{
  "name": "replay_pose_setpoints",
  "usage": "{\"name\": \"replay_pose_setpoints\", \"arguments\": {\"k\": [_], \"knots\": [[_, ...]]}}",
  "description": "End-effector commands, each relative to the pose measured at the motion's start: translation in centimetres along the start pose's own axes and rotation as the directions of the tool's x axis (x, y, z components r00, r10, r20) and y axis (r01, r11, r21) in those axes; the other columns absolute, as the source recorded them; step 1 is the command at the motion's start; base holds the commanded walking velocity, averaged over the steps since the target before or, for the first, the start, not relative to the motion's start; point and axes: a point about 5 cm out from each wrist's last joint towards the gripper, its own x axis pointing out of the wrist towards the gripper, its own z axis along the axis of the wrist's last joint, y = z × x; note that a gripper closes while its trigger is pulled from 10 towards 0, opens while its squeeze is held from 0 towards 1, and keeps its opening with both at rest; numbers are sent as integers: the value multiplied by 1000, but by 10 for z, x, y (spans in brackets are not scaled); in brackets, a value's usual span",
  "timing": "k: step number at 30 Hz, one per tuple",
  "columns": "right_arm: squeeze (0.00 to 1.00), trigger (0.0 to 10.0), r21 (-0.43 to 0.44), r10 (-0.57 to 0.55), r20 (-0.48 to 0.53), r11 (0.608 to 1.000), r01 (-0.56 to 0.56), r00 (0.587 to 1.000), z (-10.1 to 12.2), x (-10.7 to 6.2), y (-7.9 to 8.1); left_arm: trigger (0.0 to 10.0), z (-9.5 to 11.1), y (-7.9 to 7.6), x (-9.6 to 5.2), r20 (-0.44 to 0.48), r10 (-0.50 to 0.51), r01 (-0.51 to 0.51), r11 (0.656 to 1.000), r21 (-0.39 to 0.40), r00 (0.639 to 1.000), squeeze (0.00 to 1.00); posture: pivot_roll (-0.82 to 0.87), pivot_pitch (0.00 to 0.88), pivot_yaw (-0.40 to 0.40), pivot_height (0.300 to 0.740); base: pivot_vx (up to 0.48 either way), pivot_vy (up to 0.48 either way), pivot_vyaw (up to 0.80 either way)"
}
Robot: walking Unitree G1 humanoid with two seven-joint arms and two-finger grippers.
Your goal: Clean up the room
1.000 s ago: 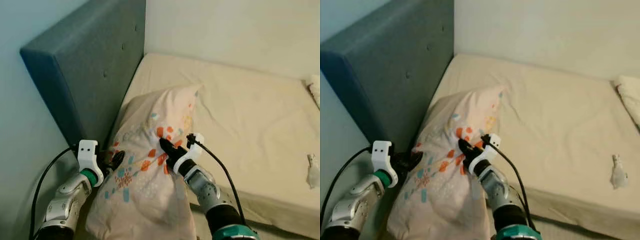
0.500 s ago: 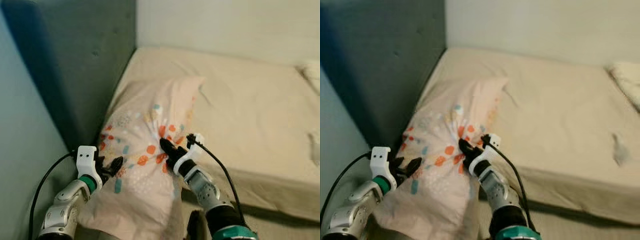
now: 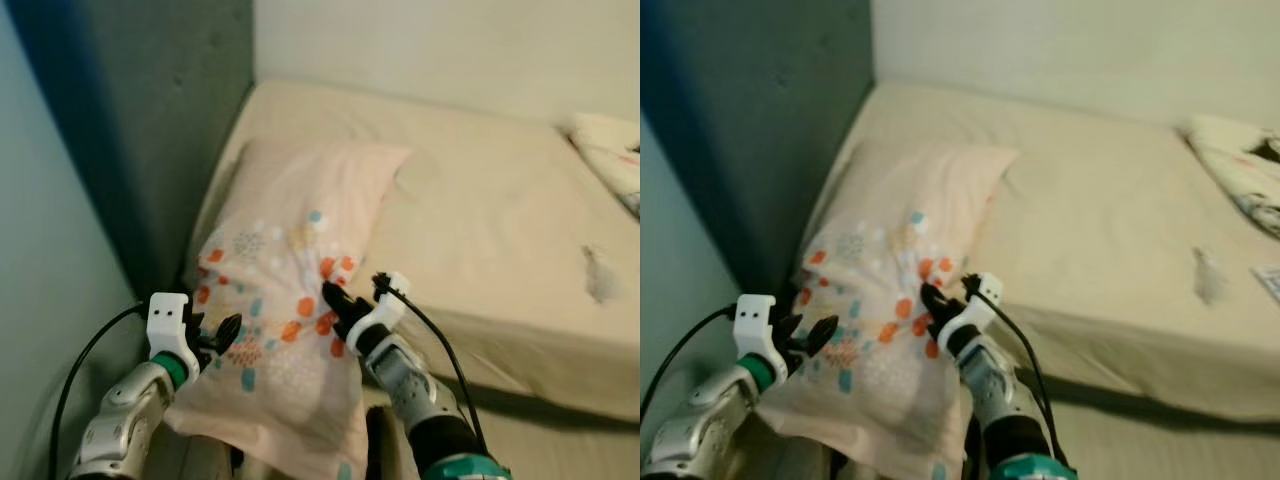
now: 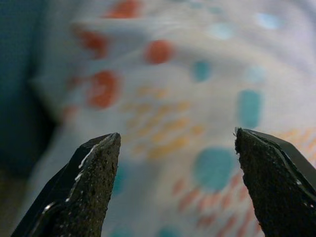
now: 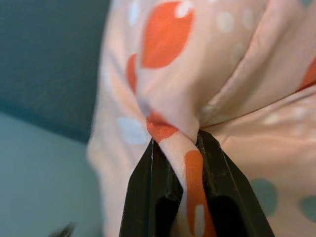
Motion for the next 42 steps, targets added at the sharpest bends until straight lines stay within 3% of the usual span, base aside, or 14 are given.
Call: {"name": "replay_pose_setpoints", "arguments": {"k": [1, 10, 19, 22, 27, 29, 31, 33, 34, 36, 38, 39, 41, 42], "knots": [[0, 10000, 66, 37, 20, 997, -38, 999, -9, 11, 25, 10000, -10, -1, -2, -38, 3, -3, 1000, -12, 999, 0, 236, 128, -21, 582, 0, 0, 0], [0, 10000, 108, 15, 109, 994, -27, 994, 10, 19, 30, 10000, -8, 3, -3, -39, 9, -10, 1000, -7, 999, 0, 235, 136, -15, 582, 0, 0, 0], [0, 10000, 225, -78, 250, 974, 21, 965, 39, 31, 37, 10000, -10, 3, -4, -45, 19, -19, 1000, -5, 999, 0, 239, 146, 2, 582, 0, 0, 0], [0, 10000, 384, -241, 411, 920, 73, 879, 89, 35, 30, 10000, -9, 5, -4, -48, 25, -25, 1000, 2, 999, 0, 252, 154, 15, 582, 0, 0, 0], [0, 10000, 432, -287, 448, 899, 76, 847, 103, 33, 26, 10000, -8, 6, -4, -47, 23, -23, 1000, 5, 999, 0, 255, 154, 16, 582, 0, 0, 0], [0, 10000, 475, -327, 479, 877, 72, 815, 116, 30, 20, 10000, -6, 7, -4, -45, 22, -22, 1000, 9, 999, 0, 256, 156, 16, 582, 0, 0, 0], [0, 10000, 551, -405, 518, 832, 68, 753, 133, 21, 4, 10000, -3, 10, -5, -38, 27, -27, 1000, 14, 999, 0, 263, 162, 13, 582, 0, 0, 0], [0, 10000, 551, -405, 518, 832, 68, 753, 133, 21, 4, 10000, -3, 10, -5, -38, 27, -27, 1000, 14, 999, 0, 263, 162, 13, 582, 0, 0, 0], [0, 10000, 577, -449, 533, 813, 80, 717, 141, 14, -7, 10000, -2, 11, -6, -33, 32, -32, 999, 15, 999, 0, 268, 163, 10, 582, 0, 0, 0], [0, 10000, 557, -465, 536, 822, 118, 705, 143, 9, -15, 10000, -1, 13, -6, -31, 36, -35, 999, 17, 999, 0, 264, 165, 14, 582, 0, 0, 0], [0, 10000, 446, -444, 511, 869, 215, 736, 137, 9, -20, 10000, -2, 14, -7, -37, 36, -35, 999, 21, 999, 0, 264, 165, 14, 582, 0, 0, 0], [0, 10000, 446, -444, 511, 869, 215, 736, 137, 9, -20, 10000, -2, 14, -7, -37, 36, -35, 999, 21, 999, 0, 264, 165, 14, 582, 0, 0, 0], [0, 10000, 224, -389, 436, 920, 321, 812, 118, 14, -19, 10000, -3, 13, -6, -43, 33, -32, 999, 25, 999, 0, 264, 163, 15, 582, 0, 0, 0], [0, 10000, 224, -389, 436, 920, 321, 812, 118, 14, -19, 10000, -3, 13, -6, -43, 33, -32, 999, 25, 999, 0, 264, 163, 15, 582, 0, 0, 0]]}}
